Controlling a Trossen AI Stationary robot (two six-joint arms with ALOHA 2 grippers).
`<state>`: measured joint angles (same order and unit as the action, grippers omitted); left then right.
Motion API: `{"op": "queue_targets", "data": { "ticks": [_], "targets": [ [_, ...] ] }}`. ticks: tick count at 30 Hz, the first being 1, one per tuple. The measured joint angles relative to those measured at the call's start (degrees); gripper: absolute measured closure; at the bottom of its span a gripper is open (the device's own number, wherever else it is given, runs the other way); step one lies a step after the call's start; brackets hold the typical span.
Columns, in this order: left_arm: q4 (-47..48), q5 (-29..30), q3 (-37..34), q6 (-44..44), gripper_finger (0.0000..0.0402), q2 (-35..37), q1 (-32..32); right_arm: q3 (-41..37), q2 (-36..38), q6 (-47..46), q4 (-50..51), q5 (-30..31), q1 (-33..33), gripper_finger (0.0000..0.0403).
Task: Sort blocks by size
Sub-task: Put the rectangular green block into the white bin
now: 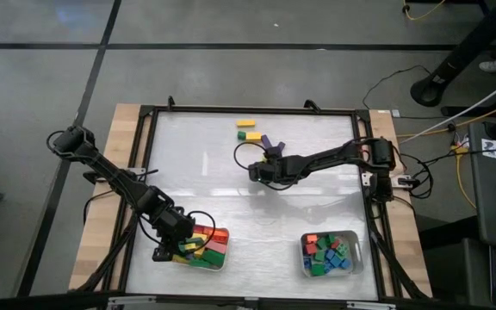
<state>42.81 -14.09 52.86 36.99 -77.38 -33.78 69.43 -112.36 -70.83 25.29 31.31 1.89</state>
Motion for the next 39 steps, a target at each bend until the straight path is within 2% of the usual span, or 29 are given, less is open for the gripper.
{"op": "queue_targets", "data": {
  "ticks": [4,16,19,24,27,30,33,39],
  "targets": [
    [-0.02,0.0,0.0,0.0,0.0208,0.02,0.0,0.09,-0.81,-0.08,-2.41,-1.11,-0.07,0.0214],
    [0.01,0.56,0.04,0.04,0.0208,0.02,0.0,0.22,-3.62,-0.74,-1.33,-0.93,-0.15,0.0219],
    [0.03,1.14,0.06,0.04,0.0208,0.02,-0.02,0.28,-4.5,-0.39,-1.01,-1.05,-0.23,0.0241],
    [0.02,1.64,0.04,-1.55,0.0208,0.02,-0.02,0.1,-4.17,4.24,-1.37,1.22,-1.65,0.0302],
    [-0.03,4.5,0.04,-3.41,0.0208,0.02,-0.04,0.0,-3.79,9.79,-3.18,0.89,-2.26,0.0303],
    [-0.29,9.5,0.04,-3.6,0.0208,0.02,-0.04,-0.11,-3.27,14.68,-6.95,-2.56,-2.58,0.0303],
    [-0.26,15.25,0.04,-4.65,0.0208,0.02,0.14,-0.07,-2.77,20.01,-14.43,-9.75,-2.73,0.0301],
    [-0.05,20.14,0.04,-4.91,0.0208,0.07,1.67,-0.04,-2.66,29.17,-33.5,-30.6,-2.73,0.0288]
  ]
}}
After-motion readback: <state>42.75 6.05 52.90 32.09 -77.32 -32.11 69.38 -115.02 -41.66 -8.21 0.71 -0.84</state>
